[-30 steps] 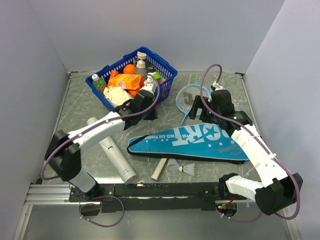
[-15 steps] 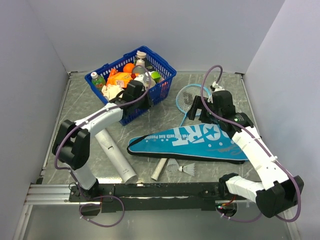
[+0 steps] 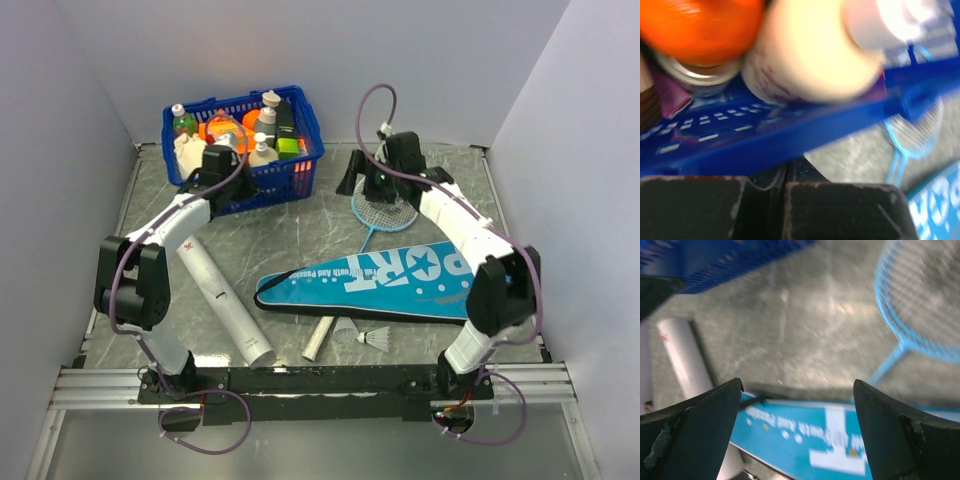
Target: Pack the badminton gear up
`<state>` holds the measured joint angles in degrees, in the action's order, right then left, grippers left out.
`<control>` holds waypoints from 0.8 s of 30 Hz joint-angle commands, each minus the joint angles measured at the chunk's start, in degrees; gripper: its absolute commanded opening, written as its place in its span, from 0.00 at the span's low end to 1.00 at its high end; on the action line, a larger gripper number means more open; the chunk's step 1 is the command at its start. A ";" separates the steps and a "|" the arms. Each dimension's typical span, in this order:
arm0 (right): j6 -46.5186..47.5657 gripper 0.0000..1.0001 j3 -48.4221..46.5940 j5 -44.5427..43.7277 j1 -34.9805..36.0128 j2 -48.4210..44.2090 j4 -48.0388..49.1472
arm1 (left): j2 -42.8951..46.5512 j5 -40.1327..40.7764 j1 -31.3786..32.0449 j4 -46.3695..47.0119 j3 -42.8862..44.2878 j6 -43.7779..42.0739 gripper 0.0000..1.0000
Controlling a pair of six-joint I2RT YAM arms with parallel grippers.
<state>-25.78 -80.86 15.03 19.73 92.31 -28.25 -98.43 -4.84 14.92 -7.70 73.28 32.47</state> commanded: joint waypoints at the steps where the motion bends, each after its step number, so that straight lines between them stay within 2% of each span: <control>1: 1.26 0.99 -11.31 8.24 -0.04 7.94 4.69 | -3.70 8.36 -8.14 -1.08 0.03 0.23 0.01; 8: -2.16 0.98 -25.47 15.64 0.22 21.05 7.77 | -3.52 7.04 -14.21 -1.96 -0.15 0.67 0.01; 11: -4.01 0.98 -32.50 15.82 1.19 26.50 7.86 | -0.89 3.80 -14.21 -1.62 -1.64 1.80 0.01; 12: -5.15 0.98 -34.09 16.00 1.37 27.82 8.03 | 1.64 0.48 -14.21 -0.74 -2.60 2.59 0.02; 15: -6.99 0.98 -39.54 15.82 2.51 31.87 9.09 | 7.70 -1.49 -13.16 -0.46 -6.82 4.27 0.09; 21: -13.06 0.96 -43.93 17.31 3.39 36.35 16.03 | 19.30 0.71 -7.98 -4.51 -11.31 4.88 0.11; 24: -15.43 0.91 -48.15 18.54 4.00 40.74 16.21 | 23.62 0.36 -6.92 -6.09 -13.06 4.62 0.11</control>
<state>-36.32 -122.61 30.76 23.11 129.21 -17.37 -81.47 -3.86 6.81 -12.38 61.39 36.12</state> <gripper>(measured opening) 0.930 0.109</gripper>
